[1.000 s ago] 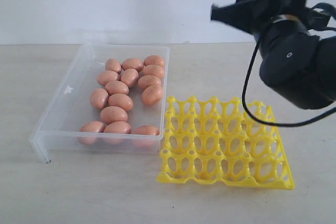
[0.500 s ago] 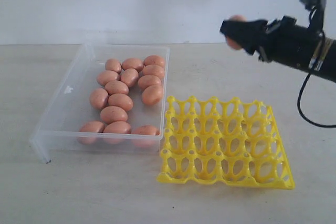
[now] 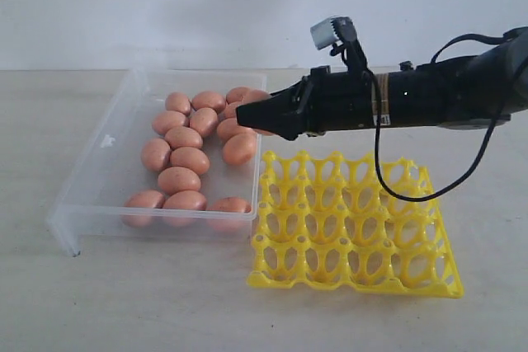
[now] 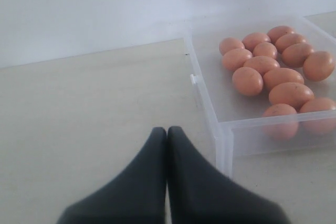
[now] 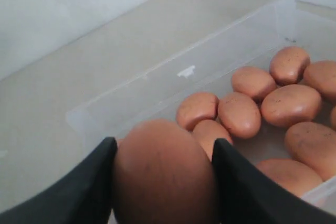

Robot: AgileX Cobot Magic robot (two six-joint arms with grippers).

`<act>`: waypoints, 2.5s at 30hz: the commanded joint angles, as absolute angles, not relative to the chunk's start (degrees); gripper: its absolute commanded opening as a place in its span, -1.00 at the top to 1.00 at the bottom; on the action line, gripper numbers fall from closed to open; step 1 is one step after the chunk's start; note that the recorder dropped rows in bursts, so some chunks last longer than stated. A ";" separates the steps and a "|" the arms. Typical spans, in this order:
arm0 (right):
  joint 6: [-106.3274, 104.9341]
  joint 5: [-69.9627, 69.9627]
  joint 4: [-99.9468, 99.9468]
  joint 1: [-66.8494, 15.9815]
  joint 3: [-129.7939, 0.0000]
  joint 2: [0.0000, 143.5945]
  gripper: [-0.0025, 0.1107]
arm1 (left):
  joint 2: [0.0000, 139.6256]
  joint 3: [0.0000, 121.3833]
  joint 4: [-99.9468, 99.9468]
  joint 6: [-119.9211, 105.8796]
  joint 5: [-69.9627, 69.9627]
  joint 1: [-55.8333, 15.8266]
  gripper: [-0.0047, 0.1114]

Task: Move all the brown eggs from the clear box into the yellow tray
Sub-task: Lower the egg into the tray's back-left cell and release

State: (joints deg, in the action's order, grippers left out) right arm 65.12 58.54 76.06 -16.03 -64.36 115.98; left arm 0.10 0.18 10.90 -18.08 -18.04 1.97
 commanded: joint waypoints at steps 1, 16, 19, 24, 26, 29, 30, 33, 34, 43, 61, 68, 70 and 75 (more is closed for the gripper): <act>63.90 51.54 76.80 -16.71 -64.88 117.77 0.96 | 0.00 0.00 11.34 -17.56 -17.89 1.47 0.99; 59.46 46.00 76.31 -16.60 -64.88 121.80 0.96 | 0.00 0.00 11.32 -17.56 -17.79 1.47 0.99; 59.46 45.43 75.91 -16.60 -64.88 121.90 0.96 | 0.00 0.00 11.32 -17.56 -17.79 1.47 0.99; 58.10 44.69 75.47 -16.60 -64.88 121.90 0.91 | 0.00 0.00 11.32 -17.56 -17.79 1.47 0.99; 57.05 44.80 75.47 -16.60 -64.88 121.90 0.78 | 0.00 0.00 11.32 -17.56 -17.79 1.47 0.99; 56.25 45.08 75.47 -16.60 -64.88 121.90 0.49 | 0.00 0.00 11.32 -17.56 -17.79 1.47 0.99; 56.15 44.98 75.47 -16.60 -64.88 121.90 0.41 | 0.00 0.00 11.32 -17.56 -17.79 1.47 0.99; 56.15 44.57 75.47 -16.60 -64.88 121.90 0.19 | 0.00 0.00 11.32 -17.56 -17.79 1.47 0.99; 56.15 44.57 75.47 -16.60 -64.88 121.90 0.14 | 0.00 0.00 11.32 -17.56 -17.79 1.47 0.99; 56.15 44.57 75.72 -16.60 -64.88 121.90 -0.06 | 0.00 0.00 11.32 -17.56 -17.79 1.47 0.99; 57.63 44.57 75.34 -16.60 -64.88 116.04 -0.04 | 0.00 0.00 11.32 -17.56 -17.79 1.47 0.99; 60.73 44.57 79.20 -16.70 -64.88 106.74 0.95 | 0.00 0.00 11.32 -17.56 -17.79 1.47 0.99; 61.70 44.47 79.20 -17.10 -64.88 104.92 0.96 | 0.00 0.00 11.32 -17.56 -17.79 1.47 0.99; 69.38 36.01 99.95 -23.08 -69.19 103.02 0.96 | 0.00 0.00 11.32 -17.56 -17.79 1.47 0.99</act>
State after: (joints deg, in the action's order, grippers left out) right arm 63.26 41.16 89.22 -19.49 -66.74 103.87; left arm 0.10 0.18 10.90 -18.08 -18.04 1.97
